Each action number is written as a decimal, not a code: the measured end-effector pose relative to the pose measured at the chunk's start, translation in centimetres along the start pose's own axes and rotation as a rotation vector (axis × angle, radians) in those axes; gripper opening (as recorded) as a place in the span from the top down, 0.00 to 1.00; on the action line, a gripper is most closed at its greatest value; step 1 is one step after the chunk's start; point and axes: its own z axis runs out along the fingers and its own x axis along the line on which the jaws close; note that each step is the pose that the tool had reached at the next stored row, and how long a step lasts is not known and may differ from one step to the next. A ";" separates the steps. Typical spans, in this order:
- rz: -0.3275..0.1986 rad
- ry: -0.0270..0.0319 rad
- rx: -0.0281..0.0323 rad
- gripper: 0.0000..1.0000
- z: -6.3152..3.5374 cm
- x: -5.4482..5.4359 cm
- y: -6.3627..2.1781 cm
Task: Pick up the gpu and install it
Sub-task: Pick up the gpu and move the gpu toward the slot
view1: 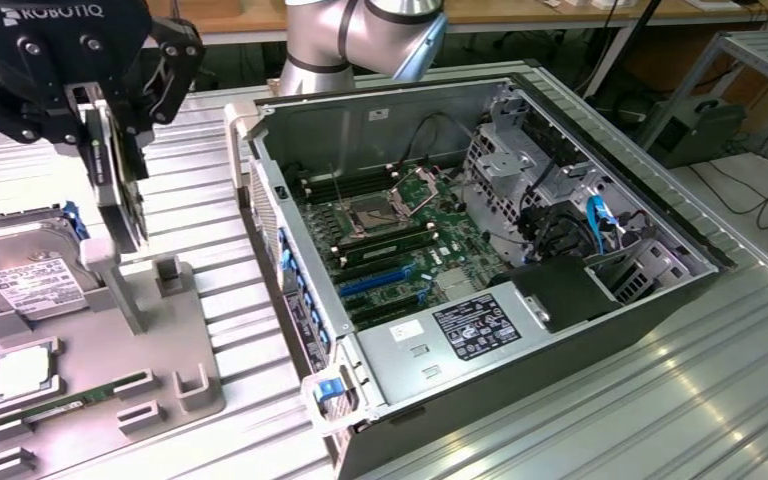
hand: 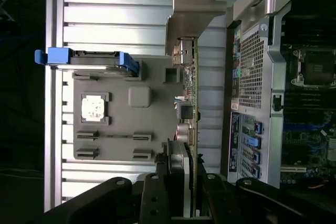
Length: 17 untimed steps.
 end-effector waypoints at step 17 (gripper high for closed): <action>0.005 -0.0005 0.0024 0.71 -1.35 -2.5 0.01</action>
